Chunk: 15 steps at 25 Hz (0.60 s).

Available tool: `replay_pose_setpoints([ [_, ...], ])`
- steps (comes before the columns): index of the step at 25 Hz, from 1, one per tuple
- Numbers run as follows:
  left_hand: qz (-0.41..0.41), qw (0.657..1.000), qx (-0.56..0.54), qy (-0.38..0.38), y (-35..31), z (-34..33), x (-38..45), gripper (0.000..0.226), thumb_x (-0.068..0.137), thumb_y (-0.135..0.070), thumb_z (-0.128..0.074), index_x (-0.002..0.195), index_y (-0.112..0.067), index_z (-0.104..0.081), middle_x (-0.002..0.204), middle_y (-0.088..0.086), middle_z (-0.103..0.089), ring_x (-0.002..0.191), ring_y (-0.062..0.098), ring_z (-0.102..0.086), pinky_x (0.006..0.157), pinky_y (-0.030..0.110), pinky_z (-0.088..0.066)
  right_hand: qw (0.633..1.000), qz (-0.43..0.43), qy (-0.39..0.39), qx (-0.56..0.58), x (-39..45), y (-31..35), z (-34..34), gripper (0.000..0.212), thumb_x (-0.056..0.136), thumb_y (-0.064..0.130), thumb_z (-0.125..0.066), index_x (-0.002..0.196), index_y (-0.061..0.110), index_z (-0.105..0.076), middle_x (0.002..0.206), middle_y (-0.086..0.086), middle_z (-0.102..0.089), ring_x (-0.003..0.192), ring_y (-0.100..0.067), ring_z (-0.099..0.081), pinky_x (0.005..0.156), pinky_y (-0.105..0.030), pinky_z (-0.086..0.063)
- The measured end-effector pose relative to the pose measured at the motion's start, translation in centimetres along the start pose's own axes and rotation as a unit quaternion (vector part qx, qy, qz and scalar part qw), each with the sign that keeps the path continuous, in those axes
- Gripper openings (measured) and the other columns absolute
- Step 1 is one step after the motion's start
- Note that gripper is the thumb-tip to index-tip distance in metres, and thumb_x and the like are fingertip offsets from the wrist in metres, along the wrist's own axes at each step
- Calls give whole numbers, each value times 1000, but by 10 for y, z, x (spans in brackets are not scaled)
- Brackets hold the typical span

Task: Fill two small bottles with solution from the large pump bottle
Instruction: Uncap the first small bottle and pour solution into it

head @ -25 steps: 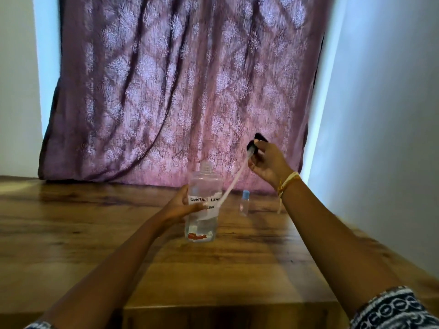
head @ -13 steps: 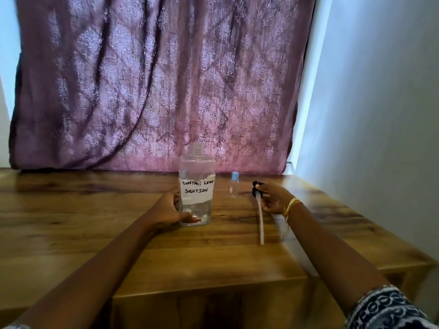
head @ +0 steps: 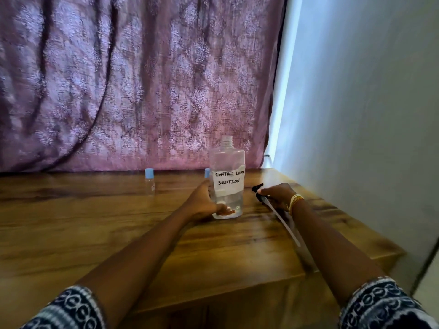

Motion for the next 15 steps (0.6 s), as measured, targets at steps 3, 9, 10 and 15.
replay_pose_setpoints([
  [3,-4,1000,22,3,5,-12,10,89,59,-18,-87,135,-16,-41,133,5,-58,116,23,-58,96,40,-53,999,9,-17,-34,6,0,2,36,67,16,-87,90,5,-61,67,-9,-59,54,-18,-53,38,-22,-38],
  [9,-12,999,36,16,8,-11,10,96,58,-26,-87,139,-19,-36,138,6,-55,122,24,-56,99,45,-51,1000,15,7,-13,8,-4,6,46,71,20,-85,105,-2,-62,87,-14,-67,69,-20,-61,50,-27,-46],
  [10,-12,999,37,18,7,-11,8,98,58,-27,-87,140,-20,-34,139,6,-54,124,25,-54,100,45,-50,1000,14,20,6,7,-4,8,49,73,20,-83,110,-4,-61,93,-15,-67,71,-20,-61,51,-26,-46],
  [15,-12,998,47,30,5,-5,-9,95,70,-20,-84,146,-19,-26,123,0,-49,111,20,-53,88,31,-50,999,40,-19,20,-19,5,14,33,83,18,-73,103,-2,-57,91,-19,-61,77,-27,-56,60,-30,-46],
])
Point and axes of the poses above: each hand's wrist, its own x-axis towards the middle knuckle, its own z-axis out of the back of the hand, y = z × x, the point moved 1 cm from there along x, towards the middle knuckle
